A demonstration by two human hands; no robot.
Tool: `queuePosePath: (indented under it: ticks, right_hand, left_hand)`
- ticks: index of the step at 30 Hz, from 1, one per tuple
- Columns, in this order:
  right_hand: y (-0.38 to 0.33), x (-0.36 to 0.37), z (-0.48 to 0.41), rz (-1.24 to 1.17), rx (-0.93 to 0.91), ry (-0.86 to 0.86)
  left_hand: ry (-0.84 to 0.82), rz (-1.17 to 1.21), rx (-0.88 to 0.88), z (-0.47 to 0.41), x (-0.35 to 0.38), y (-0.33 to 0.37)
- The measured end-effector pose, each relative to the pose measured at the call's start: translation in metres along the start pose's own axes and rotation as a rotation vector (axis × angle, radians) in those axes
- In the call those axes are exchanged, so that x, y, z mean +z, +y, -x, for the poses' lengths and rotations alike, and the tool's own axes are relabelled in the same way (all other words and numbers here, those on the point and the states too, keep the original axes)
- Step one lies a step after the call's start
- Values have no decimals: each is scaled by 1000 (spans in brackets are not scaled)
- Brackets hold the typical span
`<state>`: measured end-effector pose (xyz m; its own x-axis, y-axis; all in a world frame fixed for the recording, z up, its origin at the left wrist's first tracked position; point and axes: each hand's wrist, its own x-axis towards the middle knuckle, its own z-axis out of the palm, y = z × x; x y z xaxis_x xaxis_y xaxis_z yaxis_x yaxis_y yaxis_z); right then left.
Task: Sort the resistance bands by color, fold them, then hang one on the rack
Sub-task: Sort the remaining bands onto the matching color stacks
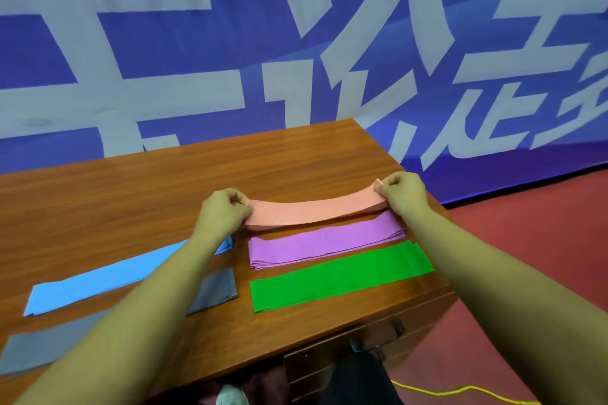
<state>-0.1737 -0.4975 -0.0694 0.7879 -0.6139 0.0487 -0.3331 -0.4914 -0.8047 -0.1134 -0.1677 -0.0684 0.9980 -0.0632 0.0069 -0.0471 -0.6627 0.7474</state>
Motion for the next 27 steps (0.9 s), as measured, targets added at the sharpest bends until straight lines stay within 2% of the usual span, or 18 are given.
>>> queuePosePath:
  ticks: [8,15,22,25,27]
  right_hand:
    - [17,14,-18,136,-25,-21]
    - [23,19,-25,103,-54,13]
    - [34,28,-28,248,-73,-26]
    - [27,28,-23,513,-201,76]
    - [12,32,-13,607,-400,109]
  left_hand:
    - [17,-158,4,-16,18,1]
    - [25,-189,-6,-22,30,-3]
    - [-3,-290,19,-23,38,-15]
    - [5,-339,43,-23,39,-19]
    - [12,-358,55,-24,40,-21]
